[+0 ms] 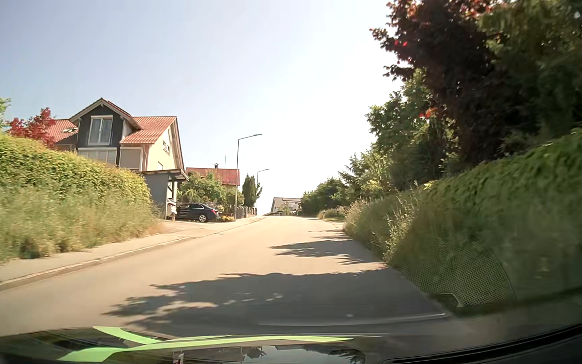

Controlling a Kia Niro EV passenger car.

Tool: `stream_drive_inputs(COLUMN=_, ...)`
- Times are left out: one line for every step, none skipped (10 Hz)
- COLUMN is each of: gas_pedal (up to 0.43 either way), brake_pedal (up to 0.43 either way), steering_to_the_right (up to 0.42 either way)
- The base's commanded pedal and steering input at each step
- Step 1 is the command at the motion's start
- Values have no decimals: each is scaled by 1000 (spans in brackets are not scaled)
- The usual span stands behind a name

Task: Follow the waypoints while adhering to traffic rules and regulations

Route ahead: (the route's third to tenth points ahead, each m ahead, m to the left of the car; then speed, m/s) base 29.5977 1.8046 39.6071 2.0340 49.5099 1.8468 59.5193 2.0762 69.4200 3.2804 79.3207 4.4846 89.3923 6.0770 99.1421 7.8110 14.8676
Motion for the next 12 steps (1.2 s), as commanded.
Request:
stream_drive_inputs(gas_pedal=280, brake_pedal=0, steering_to_the_right=-1)
stream_drive_inputs(gas_pedal=287, brake_pedal=0, steering_to_the_right=-2)
stream_drive_inputs(gas_pedal=287, brake_pedal=0, steering_to_the_right=-4)
stream_drive_inputs(gas_pedal=287, brake_pedal=0, steering_to_the_right=-4)
stream_drive_inputs(gas_pedal=287, brake_pedal=0, steering_to_the_right=-4)
stream_drive_inputs(gas_pedal=287, brake_pedal=0, steering_to_the_right=-5)
stream_drive_inputs(gas_pedal=287, brake_pedal=0, steering_to_the_right=-5)
stream_drive_inputs(gas_pedal=311, brake_pedal=0, steering_to_the_right=-5)
stream_drive_inputs(gas_pedal=319, brake_pedal=0, steering_to_the_right=-7)
stream_drive_inputs(gas_pedal=319, brake_pedal=0, steering_to_the_right=-8)
stream_drive_inputs(gas_pedal=319, brake_pedal=0, steering_to_the_right=-8)
stream_drive_inputs(gas_pedal=319, brake_pedal=0, steering_to_the_right=-8)
